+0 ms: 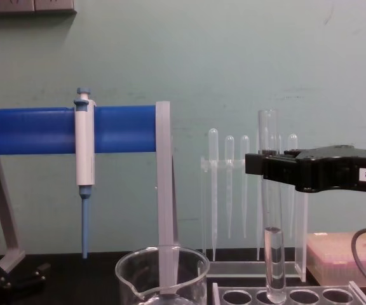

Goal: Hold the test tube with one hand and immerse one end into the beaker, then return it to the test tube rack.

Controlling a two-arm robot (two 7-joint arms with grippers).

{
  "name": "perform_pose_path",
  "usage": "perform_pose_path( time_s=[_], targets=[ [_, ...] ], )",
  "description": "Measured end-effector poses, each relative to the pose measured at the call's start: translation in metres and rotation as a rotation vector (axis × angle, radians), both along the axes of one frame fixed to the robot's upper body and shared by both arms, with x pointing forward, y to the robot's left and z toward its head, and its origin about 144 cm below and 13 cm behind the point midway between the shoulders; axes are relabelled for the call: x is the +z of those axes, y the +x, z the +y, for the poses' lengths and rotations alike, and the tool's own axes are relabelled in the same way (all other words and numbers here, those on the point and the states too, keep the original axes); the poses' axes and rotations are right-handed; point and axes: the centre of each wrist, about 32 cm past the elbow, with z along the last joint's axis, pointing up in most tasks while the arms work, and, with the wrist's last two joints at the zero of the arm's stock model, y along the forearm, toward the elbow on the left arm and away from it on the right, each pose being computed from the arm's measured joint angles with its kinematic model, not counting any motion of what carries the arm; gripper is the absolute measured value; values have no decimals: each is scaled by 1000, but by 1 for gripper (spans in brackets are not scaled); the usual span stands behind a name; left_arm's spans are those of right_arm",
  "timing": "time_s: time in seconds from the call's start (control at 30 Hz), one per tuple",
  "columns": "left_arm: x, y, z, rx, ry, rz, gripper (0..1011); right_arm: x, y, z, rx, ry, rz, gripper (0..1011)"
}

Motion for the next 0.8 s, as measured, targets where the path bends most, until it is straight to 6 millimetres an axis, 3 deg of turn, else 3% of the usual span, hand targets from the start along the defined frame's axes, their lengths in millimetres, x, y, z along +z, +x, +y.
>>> perform_pose_path(
  time_s=[0.8],
  targets=[
    [0,0,0,0,0,0,1000,0,0,0,1,0,1,225]
  ],
)
